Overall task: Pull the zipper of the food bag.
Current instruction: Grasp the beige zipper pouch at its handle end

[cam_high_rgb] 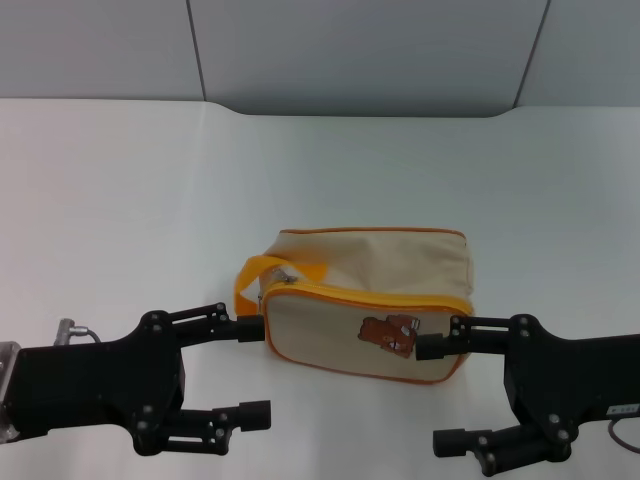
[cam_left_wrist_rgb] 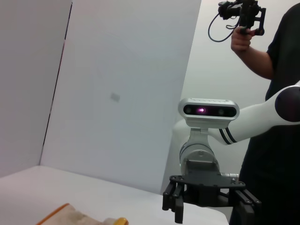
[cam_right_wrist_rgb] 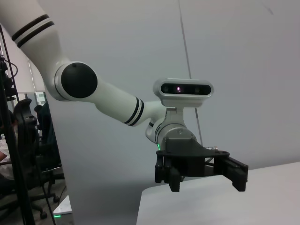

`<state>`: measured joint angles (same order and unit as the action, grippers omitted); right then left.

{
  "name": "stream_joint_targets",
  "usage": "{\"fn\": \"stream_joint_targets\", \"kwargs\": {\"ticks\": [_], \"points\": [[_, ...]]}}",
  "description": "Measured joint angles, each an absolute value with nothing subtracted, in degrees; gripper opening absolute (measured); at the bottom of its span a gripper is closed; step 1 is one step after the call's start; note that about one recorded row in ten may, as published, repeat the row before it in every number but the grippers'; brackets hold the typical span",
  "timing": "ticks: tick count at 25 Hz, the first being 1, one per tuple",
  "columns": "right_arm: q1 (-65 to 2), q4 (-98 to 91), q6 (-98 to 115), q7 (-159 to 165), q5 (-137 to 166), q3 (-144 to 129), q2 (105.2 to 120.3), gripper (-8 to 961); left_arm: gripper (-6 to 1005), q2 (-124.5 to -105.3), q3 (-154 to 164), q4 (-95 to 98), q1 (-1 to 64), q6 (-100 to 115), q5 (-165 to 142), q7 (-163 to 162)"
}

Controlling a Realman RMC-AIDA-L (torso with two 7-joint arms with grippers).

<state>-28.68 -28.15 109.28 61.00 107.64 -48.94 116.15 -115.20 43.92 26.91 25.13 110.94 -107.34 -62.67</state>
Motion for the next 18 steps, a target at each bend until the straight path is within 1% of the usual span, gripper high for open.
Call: {"fn": "stream_joint_targets", "kwargs": {"ticks": [7, 18], "points": [[-28.6, -27.7, 107.4, 60.4, 107.8, -49.2, 116.74, 834, 837, -115.1, 44.1, 27.0, 25.6, 110.6, -110.1, -62.8], [-28.7, -27.4, 107.2, 60.1, 107.8, -49.0, 116.72, 833, 838, -115.05, 43.9, 27.3, 25.7, 110.0, -110.3, -62.7]]}}
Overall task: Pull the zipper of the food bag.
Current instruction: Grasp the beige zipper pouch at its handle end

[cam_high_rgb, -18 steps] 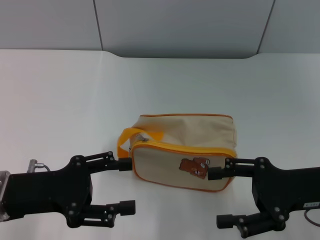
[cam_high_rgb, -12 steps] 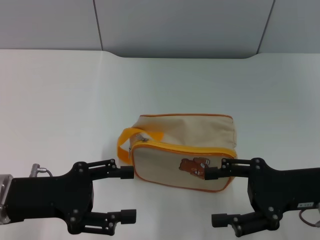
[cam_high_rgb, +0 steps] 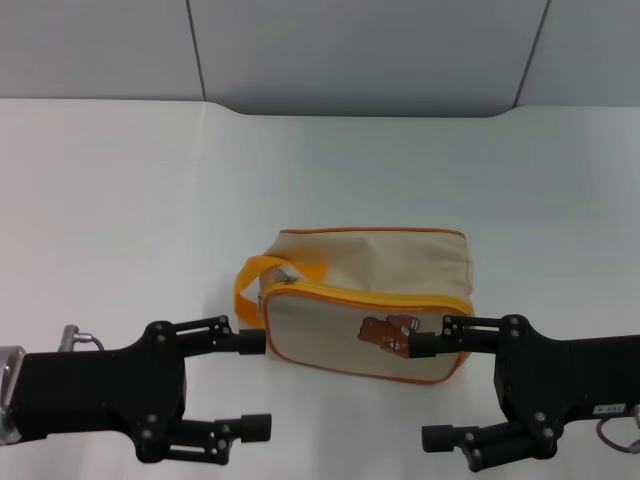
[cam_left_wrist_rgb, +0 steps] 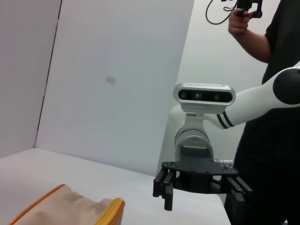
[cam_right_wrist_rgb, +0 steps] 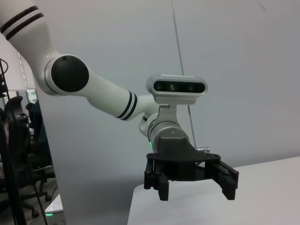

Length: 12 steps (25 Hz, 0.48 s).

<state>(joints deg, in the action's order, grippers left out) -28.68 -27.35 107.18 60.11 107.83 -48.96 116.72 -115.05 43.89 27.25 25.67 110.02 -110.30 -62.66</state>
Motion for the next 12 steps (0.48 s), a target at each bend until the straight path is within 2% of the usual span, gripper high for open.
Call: {"fn": "stream_joint_targets", "kwargs": {"ticks": [7, 11, 12], "points": [[-28.4, -27.4, 107.0, 60.0, 107.7, -48.7, 116.71, 833, 837, -115.65, 41.1, 26.9, 25.1, 101.5, -110.0, -62.3], [-28.2, -27.4, 106.8, 60.0, 107.6, -48.7, 116.71, 834, 838, -118.16, 40.7, 26.8, 25.2, 87.5, -110.2, -61.8], [-28.2, -27.4, 106.8, 60.0, 107.6, -48.7, 116.71, 834, 838, -118.16, 40.7, 26.8, 25.2, 87.5, -110.2, -61.8]]}}
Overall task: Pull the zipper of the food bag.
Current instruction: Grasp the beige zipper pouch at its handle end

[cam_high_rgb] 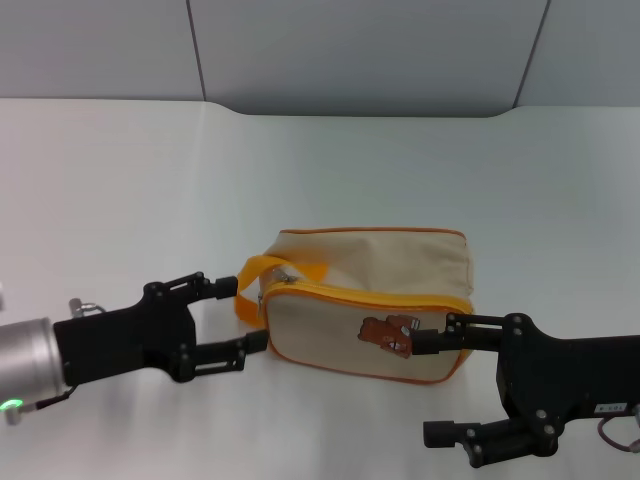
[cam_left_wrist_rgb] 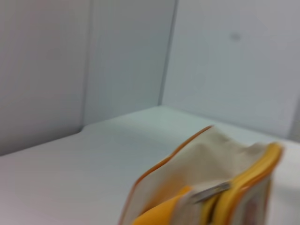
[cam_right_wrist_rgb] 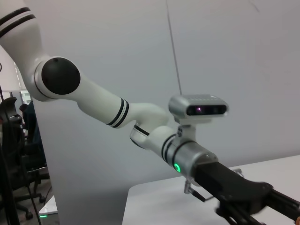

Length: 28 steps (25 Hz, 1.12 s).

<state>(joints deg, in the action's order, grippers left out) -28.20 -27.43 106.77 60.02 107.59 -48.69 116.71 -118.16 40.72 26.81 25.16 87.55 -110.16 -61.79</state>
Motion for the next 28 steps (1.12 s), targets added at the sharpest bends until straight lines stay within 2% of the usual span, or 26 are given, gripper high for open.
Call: {"fn": "stream_joint_targets", "kwargs": {"ticks": [3, 12, 19, 26, 28], "points": [[-28.1, -27.4, 106.6, 60.0, 107.5, -48.6, 116.71, 834, 838, -118.84, 41.2, 25.8, 26.2, 82.6, -110.1, -61.5], [-27.8, -27.4, 106.5, 60.4, 107.3, -48.5, 116.72, 833, 838, -118.98, 40.9, 19.8, 29.6, 79.9, -109.9, -59.0], [-27.2, -27.3, 106.6, 60.3, 107.2, -46.8, 116.8, 834, 675, -119.14, 40.6, 16.5, 31.0, 77.8, -108.1, -56.5], [-27.1, -27.3, 107.0, 60.3, 107.2, -46.1, 116.81, 806, 438, -119.12, 40.9, 16.1, 31.6, 77.6, -108.0, -56.3], [-27.1, -27.3, 107.0, 60.3, 107.2, -45.8, 116.81, 798, 398, -119.08, 41.0, 16.1, 31.6, 77.9, -108.0, -55.9]]}}
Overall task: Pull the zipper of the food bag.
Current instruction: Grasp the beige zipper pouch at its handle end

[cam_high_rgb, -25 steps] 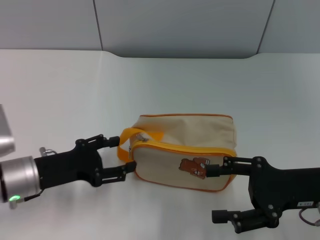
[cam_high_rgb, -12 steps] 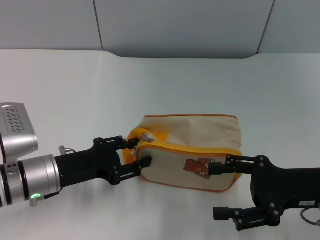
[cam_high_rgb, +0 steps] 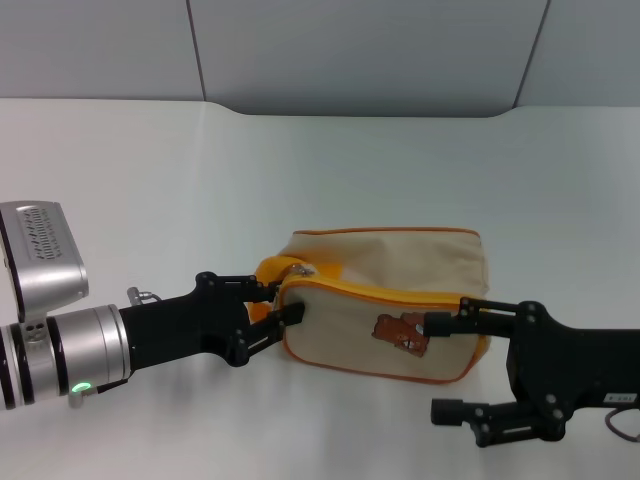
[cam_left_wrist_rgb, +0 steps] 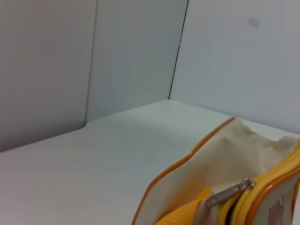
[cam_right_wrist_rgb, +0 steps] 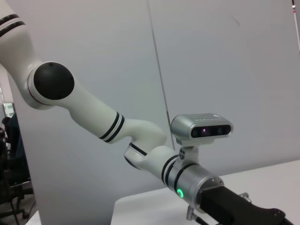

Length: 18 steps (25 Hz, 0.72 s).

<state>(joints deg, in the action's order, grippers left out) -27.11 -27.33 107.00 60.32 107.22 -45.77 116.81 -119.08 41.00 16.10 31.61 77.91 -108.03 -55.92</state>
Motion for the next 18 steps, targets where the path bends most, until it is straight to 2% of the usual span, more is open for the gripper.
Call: {"fn": "stream_joint_targets", "kwargs": {"ticks": [3, 5, 6, 10, 11, 18], "points": [[-27.1, -27.4, 107.0, 60.1, 107.2, -43.3, 117.06, 785, 339, -118.86, 41.1, 16.4, 31.7, 79.3, -108.0, -55.7], [-27.3, -27.6, 106.7, 59.5, 107.1, -39.3, 117.7, 777, 307, -118.62, 41.1, 17.2, 31.7, 81.0, -108.0, -55.6], [-28.3, -27.7, 106.0, 57.3, 107.1, -34.4, 118.5, 773, 290, -118.38, 41.1, 18.6, 31.8, 82.9, -108.2, -55.4], [-31.0, -27.2, 102.6, 52.1, 107.0, -30.7, 119.15, 757, 233, -117.39, 41.2, 20.7, 32.8, 85.0, -109.3, -56.1], [-32.3, -26.7, 100.6, 49.8, 107.0, -30.5, 119.24, 753, 221, -116.21, 41.2, 21.0, 33.9, 85.9, -109.9, -57.0], [-38.4, -23.0, 90.1, 36.5, 107.0, -30.7, 119.48, 725, 159, -114.78, 41.1, 24.6, 35.3, 89.9, -110.6, -58.8]]}}
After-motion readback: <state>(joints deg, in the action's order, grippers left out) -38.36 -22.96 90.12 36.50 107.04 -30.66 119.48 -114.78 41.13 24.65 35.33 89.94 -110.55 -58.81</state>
